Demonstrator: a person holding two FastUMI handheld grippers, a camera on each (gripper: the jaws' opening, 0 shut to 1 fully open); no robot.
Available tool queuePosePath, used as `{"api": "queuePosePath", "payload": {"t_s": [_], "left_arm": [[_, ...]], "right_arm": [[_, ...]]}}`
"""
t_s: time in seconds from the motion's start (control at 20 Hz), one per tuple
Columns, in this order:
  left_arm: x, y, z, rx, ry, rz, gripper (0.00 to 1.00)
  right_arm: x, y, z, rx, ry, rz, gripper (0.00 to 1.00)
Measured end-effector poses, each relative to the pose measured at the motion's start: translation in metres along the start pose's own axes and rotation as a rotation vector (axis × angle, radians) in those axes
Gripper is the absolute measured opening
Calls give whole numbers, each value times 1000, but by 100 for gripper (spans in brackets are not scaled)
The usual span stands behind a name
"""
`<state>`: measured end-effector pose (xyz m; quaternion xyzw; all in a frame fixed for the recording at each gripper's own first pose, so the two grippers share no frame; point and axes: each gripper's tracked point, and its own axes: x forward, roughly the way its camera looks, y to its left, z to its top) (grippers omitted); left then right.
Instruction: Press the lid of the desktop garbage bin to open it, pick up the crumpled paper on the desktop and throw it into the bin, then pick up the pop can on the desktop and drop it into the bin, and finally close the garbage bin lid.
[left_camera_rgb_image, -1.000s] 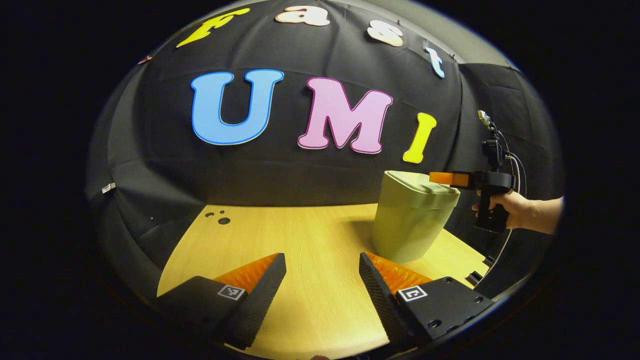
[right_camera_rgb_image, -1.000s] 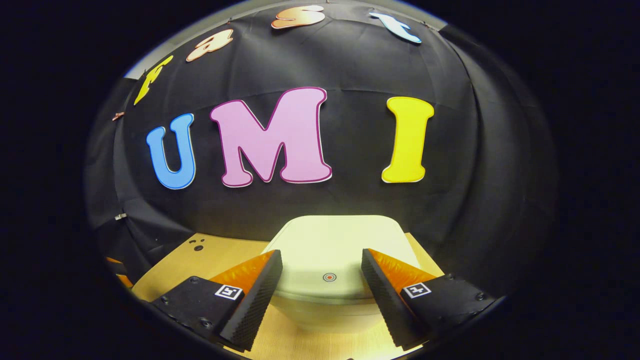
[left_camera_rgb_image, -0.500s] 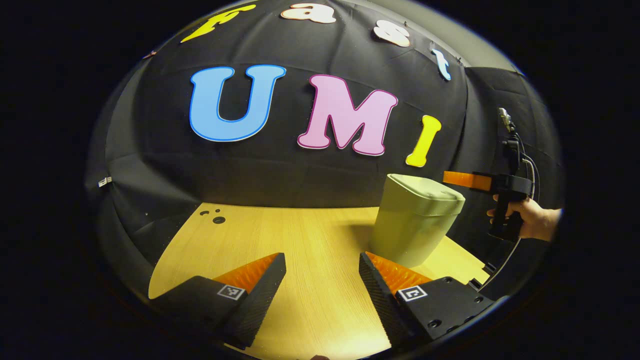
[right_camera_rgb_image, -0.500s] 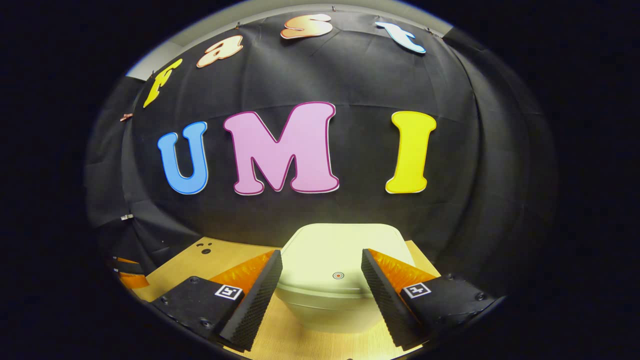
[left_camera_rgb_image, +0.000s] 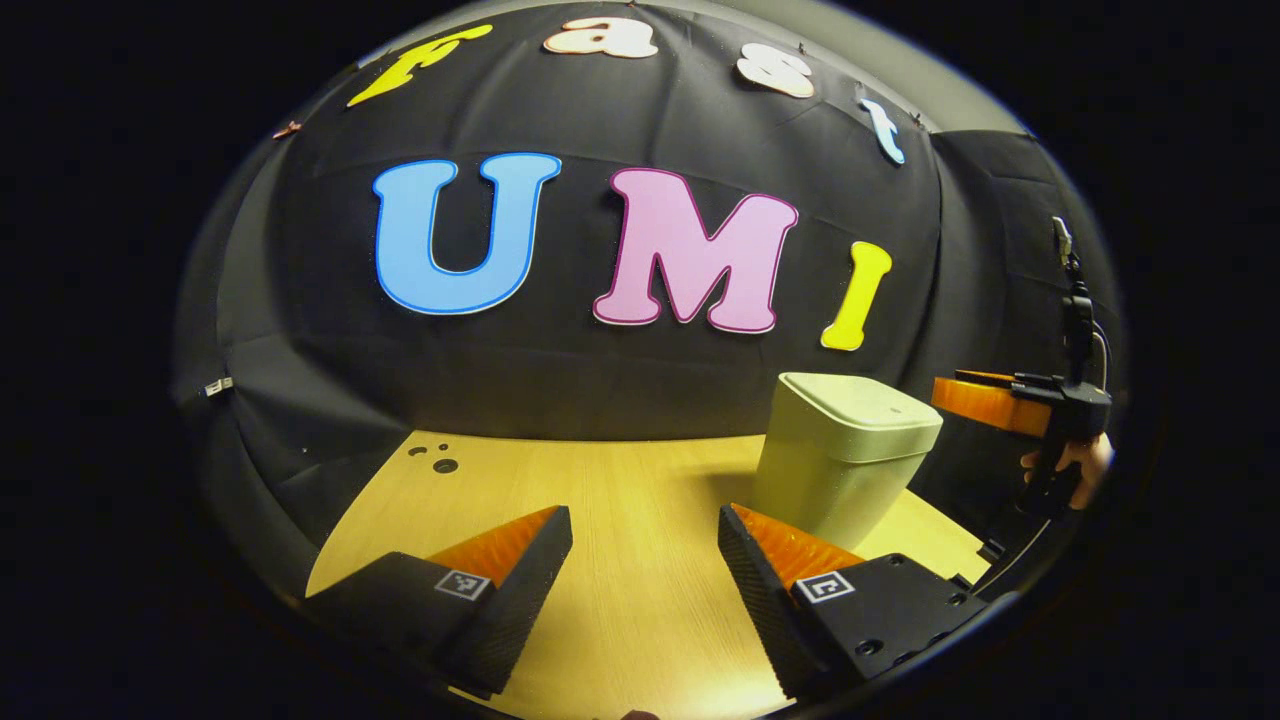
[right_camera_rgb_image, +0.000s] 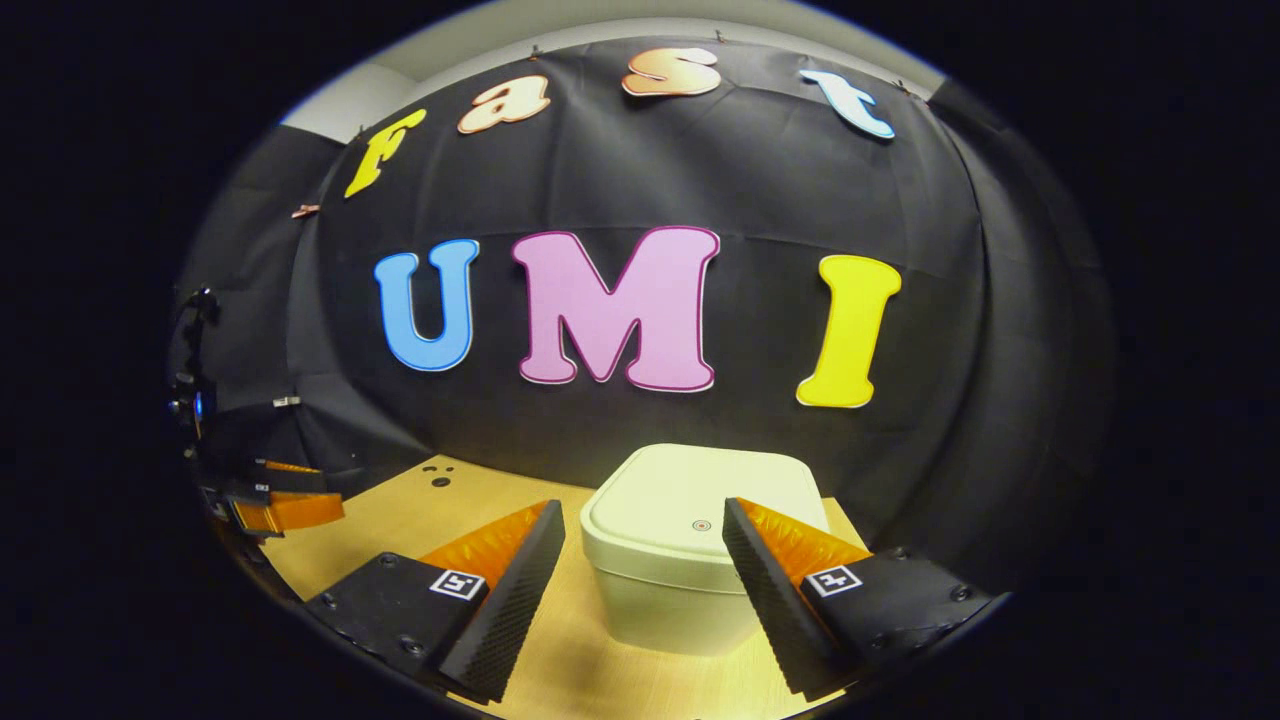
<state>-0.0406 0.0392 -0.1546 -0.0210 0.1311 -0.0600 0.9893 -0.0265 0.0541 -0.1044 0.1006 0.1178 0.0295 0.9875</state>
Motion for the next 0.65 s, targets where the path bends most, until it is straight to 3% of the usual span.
{"api": "queuePosePath", "payload": {"t_s": [0.3,0.65], "left_arm": [[1,-16,8,16,-11,2,95],[5,-33,9,3,-23,8,95]], "right_arm": [[-21,20,3,-26,4,78,98],[-29,-5,-7,-50,44,75,97]]}}
